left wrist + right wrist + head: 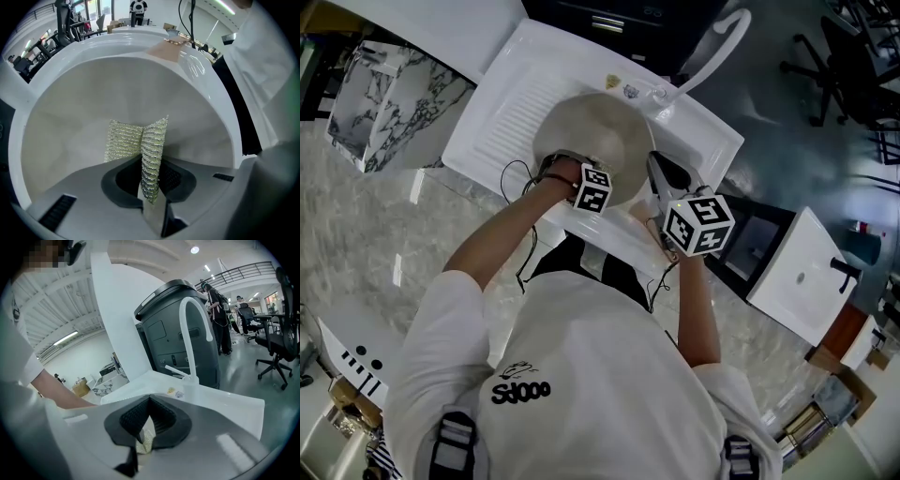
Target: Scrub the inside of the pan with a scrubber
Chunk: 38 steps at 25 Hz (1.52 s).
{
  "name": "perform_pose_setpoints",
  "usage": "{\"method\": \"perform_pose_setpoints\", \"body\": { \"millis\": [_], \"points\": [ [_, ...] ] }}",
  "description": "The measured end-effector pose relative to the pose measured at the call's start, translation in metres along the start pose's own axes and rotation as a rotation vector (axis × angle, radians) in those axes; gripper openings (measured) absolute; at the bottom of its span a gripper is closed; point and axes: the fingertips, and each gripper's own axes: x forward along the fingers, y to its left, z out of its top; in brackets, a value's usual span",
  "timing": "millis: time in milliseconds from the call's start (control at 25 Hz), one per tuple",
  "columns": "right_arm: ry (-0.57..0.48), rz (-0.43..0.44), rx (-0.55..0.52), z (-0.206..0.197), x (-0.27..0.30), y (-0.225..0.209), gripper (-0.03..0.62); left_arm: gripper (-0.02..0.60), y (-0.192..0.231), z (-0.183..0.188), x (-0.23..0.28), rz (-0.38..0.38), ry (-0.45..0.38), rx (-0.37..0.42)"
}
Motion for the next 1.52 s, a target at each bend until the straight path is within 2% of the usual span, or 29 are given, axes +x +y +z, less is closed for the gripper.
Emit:
{"method": "perform_pose_setpoints", "body": {
  "millis": [400, 680, 880, 960, 1080, 1240, 1360, 1520],
  "points": [
    [-0.022, -0.045, 0.004, -0.001, 0.000, 0.015, 0.009, 0.066, 0.012, -0.059, -0.003, -0.015, 0.106, -0.089],
    [-0.043, -0.114, 0.053, -0.014, -0.007, 0.017, 0.009, 0.066, 0.066, -0.074, -0.008, 0.099, 0.061, -0.198],
    [-0.047, -0.139, 0.067, -0.019, -0.016, 0.017, 0.009, 0.066, 0.099, -0.062, -0.009, 0.177, 0.045, -0.224],
    [-0.047, -0.142, 0.064, -0.019, -0.022, 0.016, 0.009, 0.066, 0.105, -0.053, -0.010, 0.182, 0.035, -0.244],
    [-0.051, -0.147, 0.060, -0.018, -0.030, 0.011, 0.009, 0.066, 0.100, -0.036, -0.009, 0.132, 0.009, -0.278],
    [-0.054, -0.140, 0.052, -0.015, -0.041, 0.003, 0.009, 0.066, 0.071, 0.000, -0.008, -0.009, -0.058, -0.342],
    [-0.051, -0.127, 0.042, -0.012, -0.046, -0.003, 0.009, 0.066, 0.057, 0.017, -0.004, -0.073, -0.063, -0.364],
    [-0.057, -0.113, 0.019, -0.006, -0.056, -0.010, 0.009, 0.066, 0.061, 0.048, -0.001, -0.117, -0.197, -0.457]
  ]
}}
